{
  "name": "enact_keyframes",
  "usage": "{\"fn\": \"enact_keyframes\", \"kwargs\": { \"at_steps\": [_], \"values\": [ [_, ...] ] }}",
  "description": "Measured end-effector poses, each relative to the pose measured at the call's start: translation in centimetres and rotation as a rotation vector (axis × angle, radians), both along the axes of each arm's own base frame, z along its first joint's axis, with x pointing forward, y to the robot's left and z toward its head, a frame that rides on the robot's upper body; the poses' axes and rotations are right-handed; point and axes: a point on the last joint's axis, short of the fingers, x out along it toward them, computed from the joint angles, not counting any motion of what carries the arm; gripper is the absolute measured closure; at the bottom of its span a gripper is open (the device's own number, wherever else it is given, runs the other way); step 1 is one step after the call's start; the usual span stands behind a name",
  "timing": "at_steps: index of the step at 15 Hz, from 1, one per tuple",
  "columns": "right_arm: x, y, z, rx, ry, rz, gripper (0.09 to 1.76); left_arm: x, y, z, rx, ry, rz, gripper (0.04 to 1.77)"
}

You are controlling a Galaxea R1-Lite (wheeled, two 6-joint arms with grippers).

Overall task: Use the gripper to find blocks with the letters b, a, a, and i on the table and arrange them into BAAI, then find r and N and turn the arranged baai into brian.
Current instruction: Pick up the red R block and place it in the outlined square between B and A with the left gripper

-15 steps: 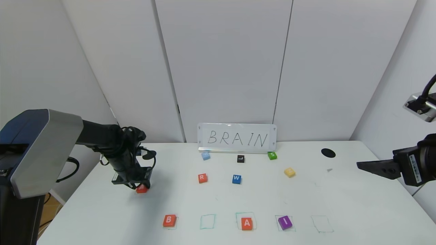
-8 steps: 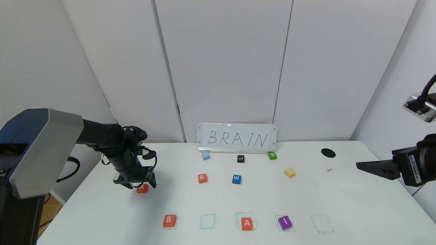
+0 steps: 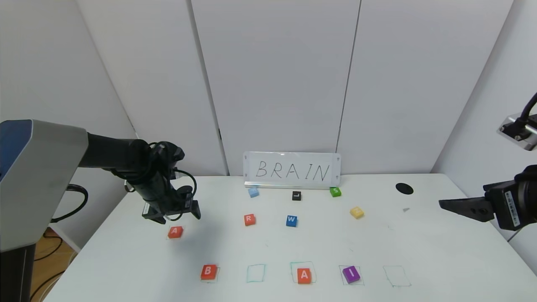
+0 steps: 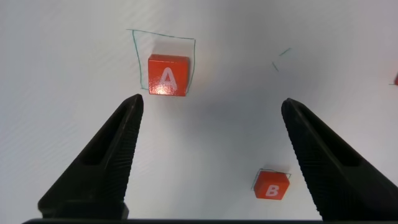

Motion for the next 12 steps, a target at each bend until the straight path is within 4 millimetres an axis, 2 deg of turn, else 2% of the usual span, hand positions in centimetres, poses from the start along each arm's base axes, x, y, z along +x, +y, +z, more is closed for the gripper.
{"fn": "enact_keyframes", "kwargs": {
  "at_steps": [5,12],
  "values": [
    [-0.3,0.1,0.1,0.002,-0.007,0.007,0.14,-0.7,-2.8,2.0,-0.043,-0.054,0.050,0.16],
    [-0.4,0.1,0.2,0.003,-0.010,0.009,0.14,-0.4,-8.4,2.9,-0.092,-0.108,0.052,0.12]
  ]
}}
